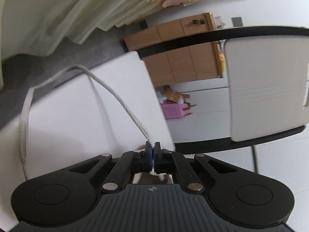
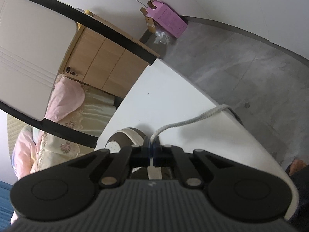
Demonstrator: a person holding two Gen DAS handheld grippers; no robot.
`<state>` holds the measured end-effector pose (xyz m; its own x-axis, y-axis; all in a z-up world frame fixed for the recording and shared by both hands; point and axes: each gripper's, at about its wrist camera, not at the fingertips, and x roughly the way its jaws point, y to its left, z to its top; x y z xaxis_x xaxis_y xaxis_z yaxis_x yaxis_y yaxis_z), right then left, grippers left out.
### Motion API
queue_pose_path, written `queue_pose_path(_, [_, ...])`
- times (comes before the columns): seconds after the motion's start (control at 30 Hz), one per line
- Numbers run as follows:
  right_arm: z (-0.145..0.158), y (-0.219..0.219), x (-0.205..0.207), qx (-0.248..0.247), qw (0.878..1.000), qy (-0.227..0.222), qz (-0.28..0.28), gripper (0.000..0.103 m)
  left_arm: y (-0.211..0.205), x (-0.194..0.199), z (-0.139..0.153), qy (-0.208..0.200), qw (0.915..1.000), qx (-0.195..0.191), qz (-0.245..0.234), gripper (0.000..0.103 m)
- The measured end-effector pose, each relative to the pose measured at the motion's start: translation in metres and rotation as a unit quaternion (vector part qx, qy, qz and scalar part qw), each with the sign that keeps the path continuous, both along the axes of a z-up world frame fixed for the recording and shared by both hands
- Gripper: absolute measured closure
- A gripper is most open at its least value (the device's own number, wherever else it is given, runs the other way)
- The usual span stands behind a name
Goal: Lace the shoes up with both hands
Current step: 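Pull the lace up through the eyelet with the right tool while the left tool holds the sneaker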
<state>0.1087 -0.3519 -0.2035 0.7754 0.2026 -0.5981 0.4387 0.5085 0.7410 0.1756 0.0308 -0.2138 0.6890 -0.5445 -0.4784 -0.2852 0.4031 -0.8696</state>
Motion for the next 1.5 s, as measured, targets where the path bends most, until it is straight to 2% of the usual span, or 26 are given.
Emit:
queue_pose_path(0.1, [0.003, 0.0, -0.002, -0.003, 1.0, -0.024, 0.001, 0.1, -0.005, 0.001, 0.01, -0.029, 0.9982, 0.046, -0.025, 0.101])
queue_pose_path(0.2, [0.011, 0.002, 0.001, -0.024, 0.999, -0.043, 0.02, 0.1, -0.011, 0.001, 0.026, -0.054, 0.9921, 0.099, -0.055, 0.098])
queue_pose_path(0.27, [0.015, 0.005, 0.002, -0.034, 0.998, -0.051, 0.031, 0.099, -0.016, -0.004, 0.039, -0.063, 0.9837, 0.152, -0.072, 0.085])
queue_pose_path(0.33, [0.019, 0.007, 0.002, -0.044, 0.996, -0.058, 0.042, 0.099, -0.022, -0.016, 0.053, -0.089, 0.9721, 0.2, -0.084, 0.047])
queue_pose_path(0.37, [0.02, 0.008, 0.002, -0.047, 0.996, -0.061, 0.046, 0.099, -0.025, -0.023, 0.061, -0.104, 0.9652, 0.222, -0.091, 0.042])
queue_pose_path(0.43, [0.021, 0.007, 0.002, -0.046, 0.996, -0.064, 0.049, 0.099, -0.035, -0.035, 0.072, -0.134, 0.9517, 0.251, -0.116, 0.041])
queue_pose_path(0.5, [0.021, 0.007, 0.002, -0.045, 0.996, -0.067, 0.05, 0.099, -0.047, -0.047, 0.082, -0.161, 0.9342, 0.28, -0.152, 0.041])
queue_pose_path(0.57, [0.022, 0.006, 0.0, -0.042, 0.995, -0.071, 0.052, 0.098, -0.061, -0.062, 0.089, -0.186, 0.912, 0.316, -0.184, 0.041])
queue_pose_path(0.67, [0.021, 0.01, -0.005, -0.049, 0.994, -0.07, 0.064, 0.098, -0.082, -0.082, 0.094, -0.222, 0.8707, 0.377, -0.224, 0.042])
queue_pose_path(0.7, [0.02, 0.011, -0.006, -0.047, 0.994, -0.069, 0.068, 0.098, -0.089, -0.086, 0.093, -0.23, 0.8604, 0.39, -0.234, 0.043])
queue_pose_path(0.73, [0.019, 0.012, -0.006, -0.04, 0.994, -0.071, 0.072, 0.098, -0.095, -0.087, 0.091, -0.233, 0.8539, 0.4, -0.238, 0.043])
queue_pose_path(0.77, [0.019, 0.012, -0.005, -0.034, 0.994, -0.076, 0.075, 0.098, -0.1, -0.085, 0.087, -0.23, 0.8507, 0.409, -0.237, 0.044])
queue_pose_path(0.8, [0.019, 0.013, -0.004, -0.031, 0.993, -0.08, 0.079, 0.098, -0.102, -0.081, 0.082, -0.223, 0.8506, 0.414, -0.235, 0.049])
queue_pose_path(0.87, [0.024, 0.017, -0.001, -0.042, 0.991, -0.087, 0.09, 0.098, -0.105, -0.073, 0.074, -0.207, 0.8545, 0.416, -0.233, 0.057])
queue_pose_path(0.93, [0.027, 0.021, -0.001, -0.054, 0.99, -0.093, 0.096, 0.098, -0.11, -0.069, 0.07, -0.197, 0.8515, 0.427, -0.231, 0.08])
queue_pose_path(1.03, [0.03, 0.021, -0.003, -0.067, 0.99, -0.097, 0.079, 0.098, -0.114, -0.069, 0.07, -0.198, 0.8446, 0.442, -0.227, 0.092])
queue_pose_path(1.13, [0.033, 0.01, -0.007, -0.055, 0.991, -0.117, 0.04, 0.1, -0.118, -0.077, 0.073, -0.198, 0.8366, 0.461, -0.221, 0.093])
queue_pose_path(1.2, [0.037, 0.001, -0.008, -0.039, 0.988, -0.148, 0.019, 0.1, -0.12, -0.077, 0.073, -0.195, 0.8346, 0.467, -0.219, 0.093])
queue_pose_path(1.3, [0.058, -0.004, -0.008, -0.066, 0.978, -0.199, 0.003, 0.1, -0.123, -0.075, 0.071, -0.19, 0.8323, 0.474, -0.215, 0.093])
queue_pose_path(1.4, [0.079, -0.01, -0.005, -0.068, 0.97, -0.234, -0.007, 0.1, -0.125, -0.074, 0.067, -0.181, 0.836, 0.474, -0.21, 0.093])
queue_pose_path(1.5, [0.106, -0.013, -0.005, -0.092, 0.961, -0.259, -0.009, 0.1, -0.123, -0.073, 0.066, -0.179, 0.8404, 0.469, -0.205, 0.093])
